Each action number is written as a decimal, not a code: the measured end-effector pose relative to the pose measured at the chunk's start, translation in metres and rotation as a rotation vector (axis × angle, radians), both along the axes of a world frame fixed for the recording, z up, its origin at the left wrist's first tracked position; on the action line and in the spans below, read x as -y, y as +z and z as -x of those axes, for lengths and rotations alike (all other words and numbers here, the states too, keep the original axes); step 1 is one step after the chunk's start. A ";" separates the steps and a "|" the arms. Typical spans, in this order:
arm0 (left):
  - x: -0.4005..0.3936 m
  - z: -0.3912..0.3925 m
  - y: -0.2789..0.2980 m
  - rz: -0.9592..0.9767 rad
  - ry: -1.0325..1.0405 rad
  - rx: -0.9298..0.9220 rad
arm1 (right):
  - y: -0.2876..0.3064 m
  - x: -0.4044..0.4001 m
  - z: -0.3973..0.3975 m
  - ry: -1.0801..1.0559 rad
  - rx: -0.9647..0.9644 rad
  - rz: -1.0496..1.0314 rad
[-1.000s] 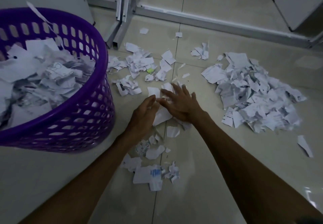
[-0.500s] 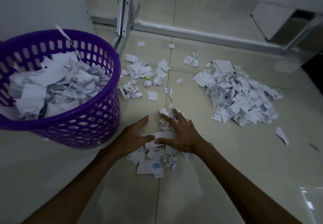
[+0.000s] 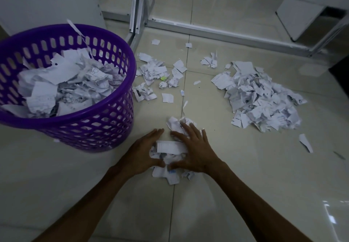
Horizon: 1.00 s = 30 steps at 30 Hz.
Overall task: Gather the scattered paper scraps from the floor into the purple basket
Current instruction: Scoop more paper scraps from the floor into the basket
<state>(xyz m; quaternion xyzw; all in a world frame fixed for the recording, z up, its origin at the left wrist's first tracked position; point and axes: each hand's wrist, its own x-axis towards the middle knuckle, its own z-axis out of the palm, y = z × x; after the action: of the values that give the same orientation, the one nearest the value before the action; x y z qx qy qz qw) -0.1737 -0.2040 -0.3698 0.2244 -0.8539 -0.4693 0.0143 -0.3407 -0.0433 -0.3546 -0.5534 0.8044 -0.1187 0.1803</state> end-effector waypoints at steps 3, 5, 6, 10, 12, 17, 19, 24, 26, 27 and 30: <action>-0.005 0.002 0.000 0.052 0.109 -0.112 | 0.001 -0.002 -0.001 -0.029 0.055 0.138; -0.006 0.005 -0.002 0.102 0.124 -0.167 | 0.000 -0.003 0.001 -0.038 0.099 0.243; -0.006 0.007 -0.001 0.117 0.124 -0.158 | 0.000 -0.003 0.001 -0.050 0.118 0.272; -0.004 0.013 0.000 0.082 0.165 -0.125 | 0.000 0.003 0.000 -0.138 0.151 0.290; -0.003 0.012 0.002 0.006 0.189 -0.080 | 0.000 0.004 0.001 -0.227 0.202 0.299; -0.005 0.016 0.024 -0.082 0.204 -0.087 | 0.019 0.002 0.000 -0.554 0.470 0.468; -0.008 0.023 0.041 -0.069 0.183 -0.113 | 0.038 0.006 0.003 -0.620 0.527 0.468; -0.008 0.045 0.100 0.031 0.107 -0.222 | 0.096 0.021 0.013 -0.801 0.638 0.606; -0.001 0.053 0.130 0.066 0.072 -0.265 | 0.122 0.029 0.015 -0.833 0.652 0.625; 0.005 0.054 0.149 0.066 0.055 -0.291 | 0.140 0.035 0.016 -0.821 0.652 0.641; 0.029 0.057 0.204 0.012 0.053 -0.378 | 0.185 0.055 0.012 -0.746 0.671 0.713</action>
<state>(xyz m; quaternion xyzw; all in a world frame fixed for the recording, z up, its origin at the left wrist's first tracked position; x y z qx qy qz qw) -0.2306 -0.2334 -0.1663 0.1549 -0.8325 -0.4976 0.1881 -0.3525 -0.0980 -0.1692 -0.1931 0.7540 -0.6033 0.1739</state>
